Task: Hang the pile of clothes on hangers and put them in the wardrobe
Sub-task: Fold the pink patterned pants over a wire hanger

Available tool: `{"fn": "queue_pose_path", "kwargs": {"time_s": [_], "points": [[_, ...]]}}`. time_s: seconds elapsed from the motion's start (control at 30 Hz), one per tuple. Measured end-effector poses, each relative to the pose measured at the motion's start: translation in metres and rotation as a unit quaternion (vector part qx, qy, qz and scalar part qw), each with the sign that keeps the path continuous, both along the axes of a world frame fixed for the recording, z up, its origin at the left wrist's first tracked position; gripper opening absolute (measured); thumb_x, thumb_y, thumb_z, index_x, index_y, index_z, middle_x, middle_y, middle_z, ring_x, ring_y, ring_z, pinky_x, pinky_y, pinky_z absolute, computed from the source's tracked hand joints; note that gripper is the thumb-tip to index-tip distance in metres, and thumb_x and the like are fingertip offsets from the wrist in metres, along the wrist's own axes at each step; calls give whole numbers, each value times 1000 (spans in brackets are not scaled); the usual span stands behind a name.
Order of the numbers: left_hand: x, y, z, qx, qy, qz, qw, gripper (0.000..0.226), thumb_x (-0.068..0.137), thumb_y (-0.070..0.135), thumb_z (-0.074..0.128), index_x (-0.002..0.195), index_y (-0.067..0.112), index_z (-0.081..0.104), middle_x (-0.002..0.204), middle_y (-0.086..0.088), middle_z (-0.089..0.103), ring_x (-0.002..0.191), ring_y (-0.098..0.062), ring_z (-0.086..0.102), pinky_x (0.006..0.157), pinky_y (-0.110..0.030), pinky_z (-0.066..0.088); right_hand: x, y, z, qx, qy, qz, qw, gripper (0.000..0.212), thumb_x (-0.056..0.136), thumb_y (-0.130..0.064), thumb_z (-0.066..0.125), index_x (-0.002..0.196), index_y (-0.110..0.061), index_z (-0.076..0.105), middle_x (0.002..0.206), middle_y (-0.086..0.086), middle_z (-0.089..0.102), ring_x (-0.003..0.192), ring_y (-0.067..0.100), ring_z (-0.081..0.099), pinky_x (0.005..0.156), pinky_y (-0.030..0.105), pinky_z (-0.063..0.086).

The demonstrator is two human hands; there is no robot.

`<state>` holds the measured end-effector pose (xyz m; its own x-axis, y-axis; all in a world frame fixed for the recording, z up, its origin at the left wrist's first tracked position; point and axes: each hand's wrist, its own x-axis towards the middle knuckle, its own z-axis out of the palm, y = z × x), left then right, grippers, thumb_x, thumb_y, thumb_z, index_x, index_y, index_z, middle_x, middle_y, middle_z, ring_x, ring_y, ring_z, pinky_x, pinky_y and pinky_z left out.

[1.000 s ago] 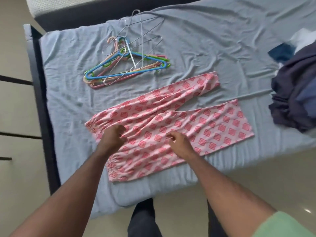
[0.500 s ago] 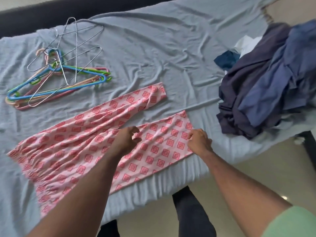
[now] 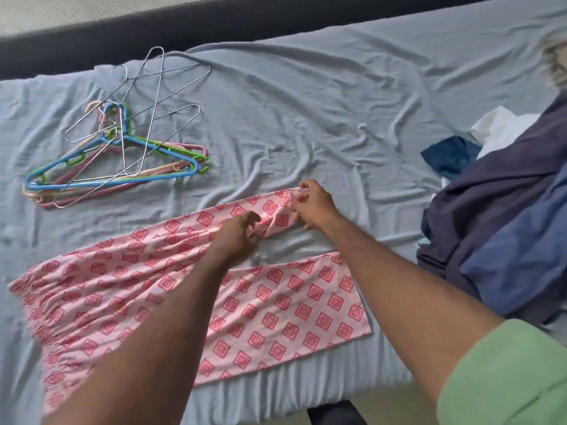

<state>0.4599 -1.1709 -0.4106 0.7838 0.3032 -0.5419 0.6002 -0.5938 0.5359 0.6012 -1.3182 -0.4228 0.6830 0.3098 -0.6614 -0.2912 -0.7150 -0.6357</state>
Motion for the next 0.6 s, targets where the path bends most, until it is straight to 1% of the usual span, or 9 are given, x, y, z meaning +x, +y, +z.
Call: {"fn": "queue_pose_path", "kwargs": {"time_s": [0.07, 0.13, 0.2, 0.27, 0.37, 0.43, 0.5, 0.53, 0.6], "points": [[2, 1, -5, -15, -1, 5, 1000, 34, 94, 9, 64, 127, 14, 64, 126, -4, 68, 112, -19, 63, 97, -27, 47, 1, 8, -10, -27, -21, 38, 999, 57, 82, -16, 82, 132, -15, 56, 114, -2, 65, 84, 14, 67, 49, 15, 46], [5, 7, -10, -16, -6, 9, 1000, 31, 94, 10, 63, 125, 14, 65, 123, -4, 69, 106, -18, 64, 92, -26, 47, -2, 6, -19, -34, -62, 52, 996, 33, 79, -17, 83, 109, -18, 69, 101, -5, 70, 81, 9, 64, 58, 18, 50], [8, 15, -13, -7, -16, 11, 1000, 29, 95, 12, 63, 124, 13, 65, 123, -6, 69, 102, -19, 65, 88, -27, 48, -6, -8, -21, 1, -91, 21, 996, 12, 78, -16, 83, 82, -23, 74, 79, -11, 70, 74, 5, 63, 64, 20, 50], [14, 24, -18, 20, -25, 17, 999, 28, 96, 12, 60, 124, 13, 66, 125, -9, 66, 107, -24, 64, 93, -35, 51, -11, -31, -24, 19, -100, 2, 995, 21, 78, -11, 82, 68, -26, 71, 70, -15, 67, 70, 2, 62, 66, 22, 48], [25, 36, -22, 91, -1, 24, 996, 30, 99, 21, 56, 129, 25, 62, 136, -4, 56, 121, -23, 54, 103, -51, 46, -16, -67, -33, -18, -117, 69, 991, 33, 74, 8, 70, 64, -22, 69, 83, -8, 67, 89, 18, 67, 80, 27, 51], [30, 43, -23, 134, 31, 15, 990, 38, 99, 25, 58, 137, 28, 55, 140, -1, 52, 128, -22, 47, 109, -55, 37, -13, -78, -36, -46, -146, 99, 983, 36, 71, 14, 57, 65, -19, 70, 93, -6, 63, 96, 22, 64, 81, 23, 48], [31, 50, -24, 178, 41, 13, 983, 38, 97, 22, 61, 135, 26, 55, 135, -4, 54, 126, -24, 48, 108, -54, 34, -5, -75, -35, -46, -178, 72, 980, 35, 75, 13, 54, 81, -17, 72, 98, -3, 62, 91, 19, 64, 74, 12, 44], [29, 53, -26, 199, 44, 13, 979, 35, 96, 21, 62, 131, 24, 58, 129, -7, 57, 122, -25, 50, 105, -53, 35, 0, -69, -35, -33, -185, 53, 981, 30, 81, 9, 57, 92, -15, 71, 101, -1, 63, 91, 18, 64, 75, 10, 45], [25, 61, -28, 230, 60, 14, 971, 29, 96, 23, 62, 125, 22, 61, 117, -10, 60, 113, -28, 53, 97, -52, 37, 7, -50, -36, -22, -174, 48, 983, 24, 89, -7, 68, 112, -13, 66, 105, 0, 62, 95, 16, 62, 82, 20, 52]]}}
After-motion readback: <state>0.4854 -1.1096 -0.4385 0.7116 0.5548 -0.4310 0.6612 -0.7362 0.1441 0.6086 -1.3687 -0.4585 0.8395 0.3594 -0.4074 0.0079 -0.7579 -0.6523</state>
